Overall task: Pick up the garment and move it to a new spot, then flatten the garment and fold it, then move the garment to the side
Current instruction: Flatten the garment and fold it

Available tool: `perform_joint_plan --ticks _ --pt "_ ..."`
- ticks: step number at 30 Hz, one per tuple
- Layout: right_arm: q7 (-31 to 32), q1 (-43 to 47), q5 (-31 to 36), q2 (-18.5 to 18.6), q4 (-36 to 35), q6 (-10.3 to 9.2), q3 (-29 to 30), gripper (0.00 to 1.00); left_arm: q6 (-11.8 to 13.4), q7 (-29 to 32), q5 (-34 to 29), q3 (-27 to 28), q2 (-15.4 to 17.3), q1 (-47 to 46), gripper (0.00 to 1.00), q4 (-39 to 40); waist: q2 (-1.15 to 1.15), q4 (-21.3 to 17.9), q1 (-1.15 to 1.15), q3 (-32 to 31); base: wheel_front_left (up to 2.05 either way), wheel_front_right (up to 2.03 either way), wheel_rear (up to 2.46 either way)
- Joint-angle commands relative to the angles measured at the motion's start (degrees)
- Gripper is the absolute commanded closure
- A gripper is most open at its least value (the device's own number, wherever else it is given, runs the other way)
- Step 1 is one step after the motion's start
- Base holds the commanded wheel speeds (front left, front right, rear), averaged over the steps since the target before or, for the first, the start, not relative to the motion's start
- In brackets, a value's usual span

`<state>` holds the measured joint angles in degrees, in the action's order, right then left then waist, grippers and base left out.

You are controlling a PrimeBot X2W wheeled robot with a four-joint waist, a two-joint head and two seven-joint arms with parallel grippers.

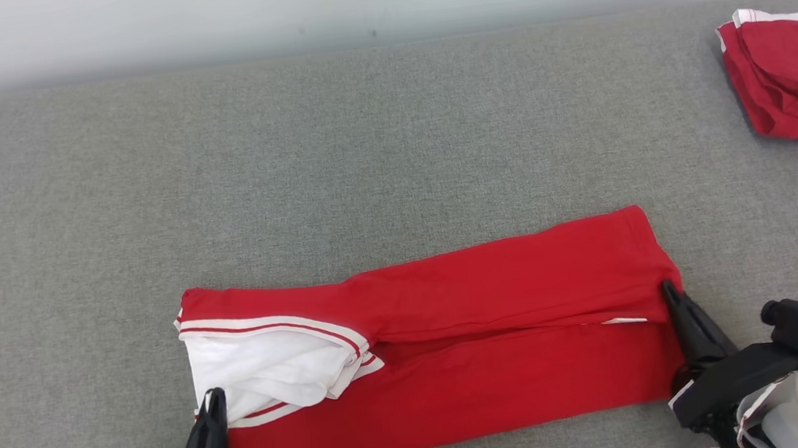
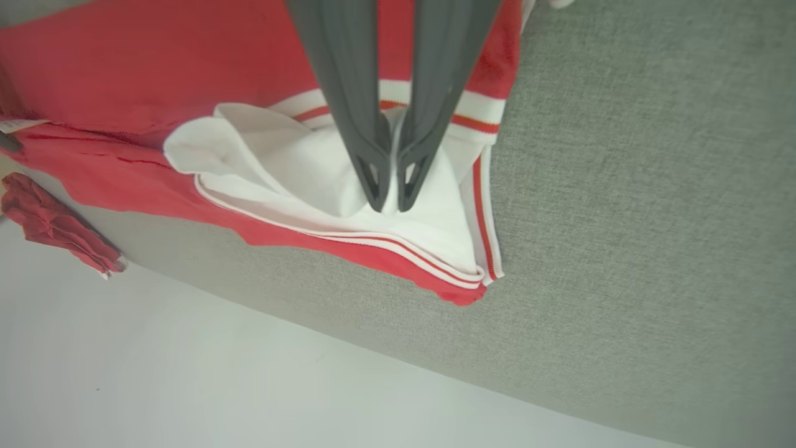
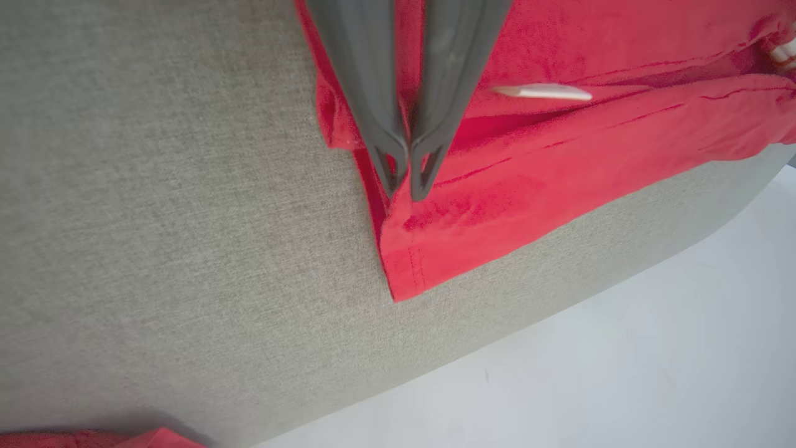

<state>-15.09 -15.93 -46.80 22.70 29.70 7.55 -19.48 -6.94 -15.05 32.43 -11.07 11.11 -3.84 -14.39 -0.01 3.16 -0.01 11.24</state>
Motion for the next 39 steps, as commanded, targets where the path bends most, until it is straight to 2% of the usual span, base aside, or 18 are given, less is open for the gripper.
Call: perform_joint_plan --ticks 1,4,5,6,7,8,14,19,25,31,32,33,34,35,39 --pt "0.15 0.72 0.65 -0.43 0.22 -0.16 -0.36 1.0 -0.11 -0.16 -0.83 0.36 -0.68 -0.68 1.0 -0.65 0.01 0.2 0.01 -0.35 0.0 0.0 0.0" --pt "0.16 0.8 2.07 -0.67 1.02 -0.16 -0.9 1.0 -0.38 -0.16 -3.43 1.36 -1.08 -1.26 1.0 -2.78 0.01 0.33 0.01 -0.78 0.0 0.0 0.0" --pt "0.15 0.77 2.59 -0.81 1.3 -0.16 -0.77 0.53 -0.43 -0.16 -4.61 1.69 -1.21 -1.49 1.0 -3.26 0.01 0.39 0.01 -0.89 0.0 0.0 0.0" --pt "0.13 0.75 2.92 -1.01 1.49 -0.16 -0.71 0.1 -0.45 -0.16 -5.92 2.01 -1.27 -1.62 0.69 -3.78 0.01 0.41 0.01 -1.03 0.0 0.0 0.0" --pt "0.1 0.66 3.25 -1.17 1.61 -0.16 -0.47 0.0 -0.48 -0.16 -7.26 2.6 -1.58 -1.85 0.39 -3.74 0.01 0.44 0.01 -1.13 0.0 0.0 0.0" --pt "0.06 0.44 3.66 -1.21 1.59 -0.16 -0.1 0.0 -0.5 -0.16 -8.06 3.56 -2.14 -1.87 0.0 -3.38 0.01 0.44 0.01 -1.21 0.0 0.0 0.0" --pt "-0.03 -1.29 7.07 -1.48 2.84 -0.16 1.58 0.0 -0.18 -0.16 -15.64 10.51 -4.71 0.37 0.0 1.05 0.01 0.69 0.01 -1.59 0.0 0.0 0.0" --pt "0.58 -3.48 10.09 -2.44 7.47 -0.16 1.92 0.0 0.23 -0.17 -21.49 15.32 -6.94 2.02 0.0 4.85 0.01 1.46 0.01 -1.81 0.0 0.0 0.0" --pt "1.9 -4.37 11.23 -3.28 12.74 -0.16 2.33 0.0 0.5 -0.17 -24.98 17.12 -8.04 3.51 0.0 7.17 0.01 2.64 0.01 -2.21 0.0 0.0 0.0" --pt "2.95 -4.0 11.34 -4.52 16.77 -0.16 1.34 0.0 1.53 -0.17 -25.83 17.24 -8.24 6.04 0.0 6.03 0.01 2.82 0.01 -3.27 0.0 0.0 0.0" --pt "3.31 -3.88 11.05 -4.79 17.4 -0.16 1.12 0.17 1.78 -0.17 -25.62 17.05 -8.23 6.42 0.0 5.67 0.01 2.79 0.01 -3.47 0.0 0.0 0.0" --pt "3.76 -3.8 10.99 -4.94 17.9 -0.16 0.76 0.52 1.98 -0.17 -25.26 16.96 -8.24 6.55 0.0 5.42 0.01 2.8 0.01 -3.74 0.0 0.0 0.0" --pt "3.8 -3.74 10.88 -5.05 18.21 -0.16 0.5 0.96 2.16 -0.17 -25.08 16.87 -8.24 6.83 0.0 5.22 0.01 2.81 0.01 -4.0 0.0 0.0 0.0" --pt "3.77 -3.74 10.59 -5.18 18.51 -0.16 0.29 1.0 2.35 -0.17 -24.85 16.83 -8.25 7.24 0.0 4.94 0.01 2.76 0.01 -4.3 0.0 0.0 0.0" --pt "3.44 -4.19 9.84 -5.21 19.68 -0.16 -0.2 1.0 2.74 -0.17 -24.64 16.62 -8.26 7.74 0.0 4.35 0.01 2.7 0.01 -5.22 0.0 0.0 0.0"
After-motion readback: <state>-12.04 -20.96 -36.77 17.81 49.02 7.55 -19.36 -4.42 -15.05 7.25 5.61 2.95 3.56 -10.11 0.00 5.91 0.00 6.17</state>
